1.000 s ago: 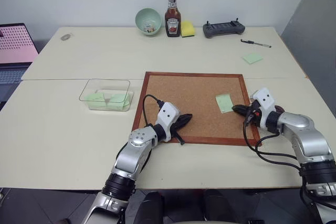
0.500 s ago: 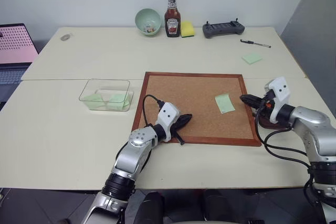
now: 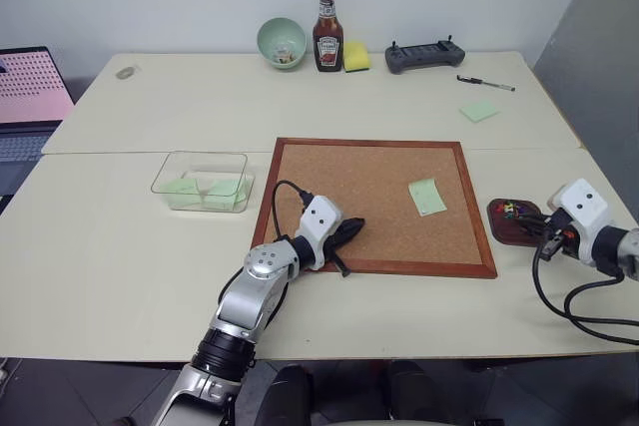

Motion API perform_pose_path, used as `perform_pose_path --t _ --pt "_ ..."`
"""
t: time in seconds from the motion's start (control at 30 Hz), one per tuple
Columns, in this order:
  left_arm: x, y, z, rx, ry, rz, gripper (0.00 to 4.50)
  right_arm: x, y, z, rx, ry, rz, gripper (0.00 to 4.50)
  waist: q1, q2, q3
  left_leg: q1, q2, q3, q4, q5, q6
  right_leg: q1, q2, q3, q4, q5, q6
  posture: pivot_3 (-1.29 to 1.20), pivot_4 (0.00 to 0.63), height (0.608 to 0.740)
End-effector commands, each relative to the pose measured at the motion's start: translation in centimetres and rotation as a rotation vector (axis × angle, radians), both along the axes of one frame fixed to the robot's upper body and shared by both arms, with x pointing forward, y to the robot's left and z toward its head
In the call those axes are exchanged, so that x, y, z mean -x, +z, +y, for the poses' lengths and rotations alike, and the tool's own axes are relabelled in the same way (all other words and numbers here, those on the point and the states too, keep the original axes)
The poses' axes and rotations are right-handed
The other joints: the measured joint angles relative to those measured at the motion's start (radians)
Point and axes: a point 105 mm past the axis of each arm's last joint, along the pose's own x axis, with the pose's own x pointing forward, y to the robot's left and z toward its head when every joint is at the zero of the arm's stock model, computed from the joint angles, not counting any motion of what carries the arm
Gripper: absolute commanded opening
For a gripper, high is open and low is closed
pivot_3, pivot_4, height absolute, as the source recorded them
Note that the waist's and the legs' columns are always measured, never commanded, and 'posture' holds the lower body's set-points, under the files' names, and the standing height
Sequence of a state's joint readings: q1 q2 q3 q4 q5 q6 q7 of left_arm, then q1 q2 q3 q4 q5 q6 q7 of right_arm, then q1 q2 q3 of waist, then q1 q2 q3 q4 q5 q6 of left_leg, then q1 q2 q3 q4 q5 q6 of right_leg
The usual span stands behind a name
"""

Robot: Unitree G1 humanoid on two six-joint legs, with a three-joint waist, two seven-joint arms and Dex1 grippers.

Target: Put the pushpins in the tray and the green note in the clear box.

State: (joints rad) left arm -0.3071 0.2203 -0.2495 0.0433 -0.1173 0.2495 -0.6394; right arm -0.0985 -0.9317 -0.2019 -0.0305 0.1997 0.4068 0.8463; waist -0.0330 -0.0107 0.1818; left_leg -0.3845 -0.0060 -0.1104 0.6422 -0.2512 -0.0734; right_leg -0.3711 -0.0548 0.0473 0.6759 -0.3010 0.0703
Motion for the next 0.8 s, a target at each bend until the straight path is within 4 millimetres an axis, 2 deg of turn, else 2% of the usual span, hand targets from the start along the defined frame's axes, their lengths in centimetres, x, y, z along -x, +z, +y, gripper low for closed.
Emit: perform_pose_path --t 0.03,0.3,0.47,0.8 --pt "0.4 -1.2 0.0 -0.016 -0.004 0.041 0.0 -0.2 0.5 -0.4 0.057 0.007 -0.028 0.07 0.001 0.0 0.0 0.0 0.0 0.0 0.0 0.0 0.0 0.0 0.0 0.0 0.0 0.0 0.0 0.0 0.15 0.74" --pt "0.4 -1.3 0.0 -0.016 0.001 0.041 0.0 -0.6 0.9 -0.7 0.091 0.011 -0.046 1.71 0.001 0.0 0.0 0.0 0.0 0.0 0.0 0.0 0.0 0.0 0.0 0.0 0.0 0.0 0.0 0.0 0.15 0.74" --pt "0.5 -1.3 0.1 -0.016 0.003 0.045 0.0 -0.4 1.5 -0.4 0.083 0.032 -0.051 1.71 0.001 0.0 0.0 0.0 0.0 0.0 0.0 0.0 0.0 0.0 0.0 0.0 -0.001 0.0 0.0 0.0 0.15 0.74" --pt "0.5 -1.4 0.2 -0.015 0.003 0.049 0.0 -0.3 0.2 -0.7 0.098 0.021 -0.013 1.71 0.001 0.0 0.0 0.0 0.0 0.0 0.0 0.0 0.0 0.0 0.0 0.0 -0.001 0.0 0.0 0.0 0.15 0.74"
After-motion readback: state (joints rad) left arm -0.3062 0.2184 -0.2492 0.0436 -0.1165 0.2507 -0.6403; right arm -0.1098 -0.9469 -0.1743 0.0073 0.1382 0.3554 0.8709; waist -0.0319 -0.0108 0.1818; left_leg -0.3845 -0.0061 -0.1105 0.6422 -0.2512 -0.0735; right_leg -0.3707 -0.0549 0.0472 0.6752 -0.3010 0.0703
